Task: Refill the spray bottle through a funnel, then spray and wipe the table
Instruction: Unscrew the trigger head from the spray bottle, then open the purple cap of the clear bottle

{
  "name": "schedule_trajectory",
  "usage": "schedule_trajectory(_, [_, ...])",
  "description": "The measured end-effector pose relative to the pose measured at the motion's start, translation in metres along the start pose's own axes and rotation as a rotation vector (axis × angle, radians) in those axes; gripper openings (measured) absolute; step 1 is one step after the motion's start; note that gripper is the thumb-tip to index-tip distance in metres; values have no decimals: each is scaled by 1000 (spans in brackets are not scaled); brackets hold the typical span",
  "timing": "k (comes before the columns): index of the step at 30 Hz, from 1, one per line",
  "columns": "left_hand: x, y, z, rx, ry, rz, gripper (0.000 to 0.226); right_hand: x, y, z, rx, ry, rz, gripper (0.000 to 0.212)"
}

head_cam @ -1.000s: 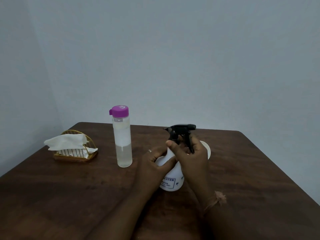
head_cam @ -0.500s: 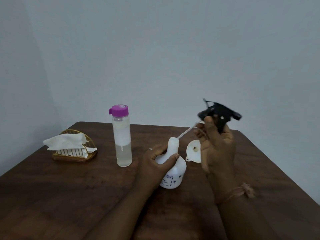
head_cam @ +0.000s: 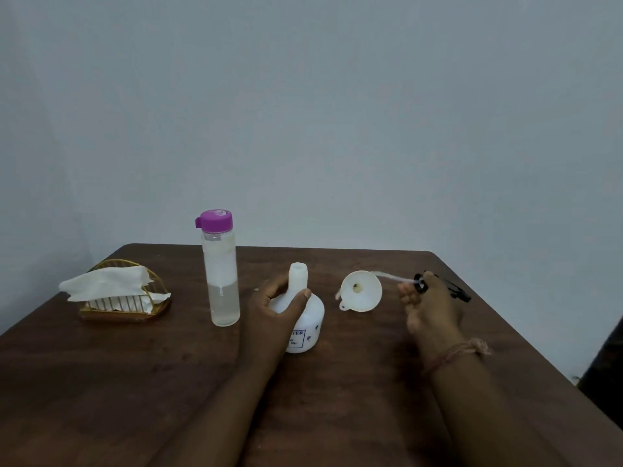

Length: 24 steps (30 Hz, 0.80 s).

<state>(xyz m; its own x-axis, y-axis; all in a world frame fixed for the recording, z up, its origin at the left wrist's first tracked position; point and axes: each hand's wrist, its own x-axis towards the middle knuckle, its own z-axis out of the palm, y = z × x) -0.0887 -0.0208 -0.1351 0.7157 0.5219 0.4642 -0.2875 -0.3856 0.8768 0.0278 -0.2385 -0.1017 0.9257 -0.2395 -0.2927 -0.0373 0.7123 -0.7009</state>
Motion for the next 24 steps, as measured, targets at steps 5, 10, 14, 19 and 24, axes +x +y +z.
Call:
schedule_trajectory(5, [1, 1, -2, -30, 6, -14, 33, 3, 5, -2, -558, -73, 42, 11])
schedule_trajectory(10, [-2, -1, 1, 5, -18, -15, 35, -2, 25, -3, -767, 5, -22, 13])
schedule_trajectory(14, [-1, -3, 1, -43, -34, -53, 37, -5, 24, 3, -916, -59, -75, 9])
schedule_trajectory(19, [-5, 3, -4, -117, -12, -75, 36, -13, 24, 7, -1329, -66, -174, 36])
schedule_trajectory(24, [-2, 8, -8, -115, 178, 14, 18, -48, 37, 36, -1757, -11, -691, 98])
